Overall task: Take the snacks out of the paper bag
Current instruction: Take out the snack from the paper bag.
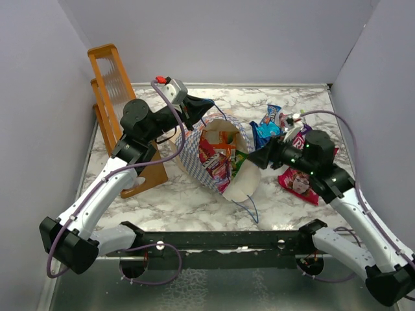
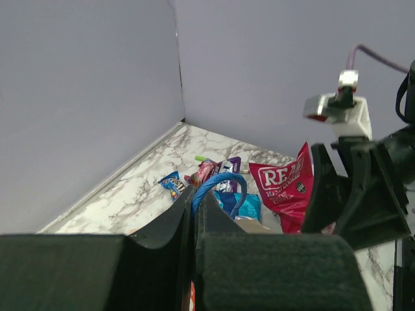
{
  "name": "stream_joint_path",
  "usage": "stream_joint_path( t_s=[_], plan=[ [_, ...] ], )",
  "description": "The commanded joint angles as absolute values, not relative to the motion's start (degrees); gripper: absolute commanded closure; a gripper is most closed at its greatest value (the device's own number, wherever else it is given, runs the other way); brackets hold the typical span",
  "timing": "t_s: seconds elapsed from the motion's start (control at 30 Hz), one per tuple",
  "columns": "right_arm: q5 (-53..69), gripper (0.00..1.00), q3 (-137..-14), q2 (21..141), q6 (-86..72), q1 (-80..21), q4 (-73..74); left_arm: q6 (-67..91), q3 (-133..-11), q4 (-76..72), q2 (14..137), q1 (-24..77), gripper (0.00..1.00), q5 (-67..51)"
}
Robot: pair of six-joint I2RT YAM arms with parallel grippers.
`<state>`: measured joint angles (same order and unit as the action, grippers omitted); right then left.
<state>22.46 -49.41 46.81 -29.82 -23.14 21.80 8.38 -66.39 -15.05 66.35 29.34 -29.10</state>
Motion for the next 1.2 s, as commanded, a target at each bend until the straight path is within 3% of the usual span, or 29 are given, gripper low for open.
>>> stream_joint_path(
  t_s=[0.0,0.17,0.37,0.8,1.17],
  plan=[
    [24.0,0.39,-47.7,48.0,-36.4,-35.0,15.1,7.7,-66.1,-18.1,65.0,29.6,1.0,-29.4],
    [-3.6,0.46,-54.0,57.2,-38.7,-54.2,20.8,7.6,-66.1,-18.1,65.2,29.8,1.0,-29.4],
    [-20.6,0.59,-54.8,60.7,-46.1,-57.0,24.9,6.3,-65.9,-17.4,65.0,30.4,1.0,-28.1],
    [-38.0,0.62,-42.6,66.0,-54.8,-62.2,15.8,6.4,-65.9,-17.4,65.1,30.4,1.0,-28.1],
    [-37.6,0.48,-40.2,77.1,-57.1,-62.1,8.0,6.5,-66.0,-17.5,65.0,30.4,1.0,-28.3]
  ],
)
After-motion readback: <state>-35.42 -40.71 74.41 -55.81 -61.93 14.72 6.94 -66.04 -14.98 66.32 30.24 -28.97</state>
